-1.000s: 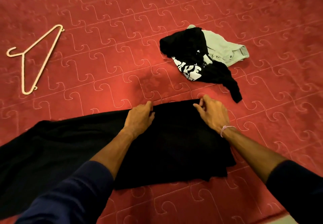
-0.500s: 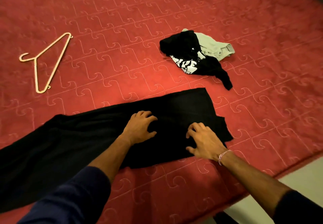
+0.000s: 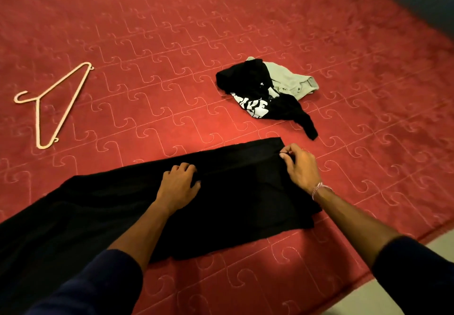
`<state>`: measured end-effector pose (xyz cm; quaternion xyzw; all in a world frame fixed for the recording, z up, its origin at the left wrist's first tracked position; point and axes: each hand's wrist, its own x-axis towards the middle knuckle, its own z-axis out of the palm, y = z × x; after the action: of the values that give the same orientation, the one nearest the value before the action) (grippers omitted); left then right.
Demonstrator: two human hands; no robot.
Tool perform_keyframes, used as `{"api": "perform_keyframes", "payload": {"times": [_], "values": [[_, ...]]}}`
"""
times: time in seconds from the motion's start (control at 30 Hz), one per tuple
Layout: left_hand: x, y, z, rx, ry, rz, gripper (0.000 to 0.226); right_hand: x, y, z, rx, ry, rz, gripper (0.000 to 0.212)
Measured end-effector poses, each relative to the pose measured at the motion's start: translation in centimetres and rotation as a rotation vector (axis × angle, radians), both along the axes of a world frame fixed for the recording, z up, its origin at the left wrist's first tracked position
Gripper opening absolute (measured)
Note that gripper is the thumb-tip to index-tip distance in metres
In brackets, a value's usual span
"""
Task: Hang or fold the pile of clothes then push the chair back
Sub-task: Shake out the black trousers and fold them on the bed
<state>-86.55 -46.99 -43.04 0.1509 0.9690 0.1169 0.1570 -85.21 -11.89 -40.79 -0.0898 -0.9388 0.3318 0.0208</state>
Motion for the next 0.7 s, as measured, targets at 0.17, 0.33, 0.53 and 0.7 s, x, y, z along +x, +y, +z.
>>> {"api": "perform_keyframes", "payload": {"times": [0.17,0.33,0.53,0.7], "values": [[-3.1,-0.2,-0.3,0.027,0.035,0.158,0.022,-6.0,1.1,-1.7,0.047,-0.072,0.013,0.013],[-5.4,-1.5,-0.8,0.012,0.032,0.255,0.019,-9.9,2.4,-4.2,0.131,-0.109,0.169,0.018],[-6.2,-2.5,-2.1,-0.063,0.15,0.231,0.025,-11.7,2.9,-5.8,0.194,-0.09,0.206,0.023],[-5.8,-0.7,-2.1,-0.194,0.237,0.254,0.021,-10.9,2.6,-5.6,0.145,-0.038,0.107,0.033]]}}
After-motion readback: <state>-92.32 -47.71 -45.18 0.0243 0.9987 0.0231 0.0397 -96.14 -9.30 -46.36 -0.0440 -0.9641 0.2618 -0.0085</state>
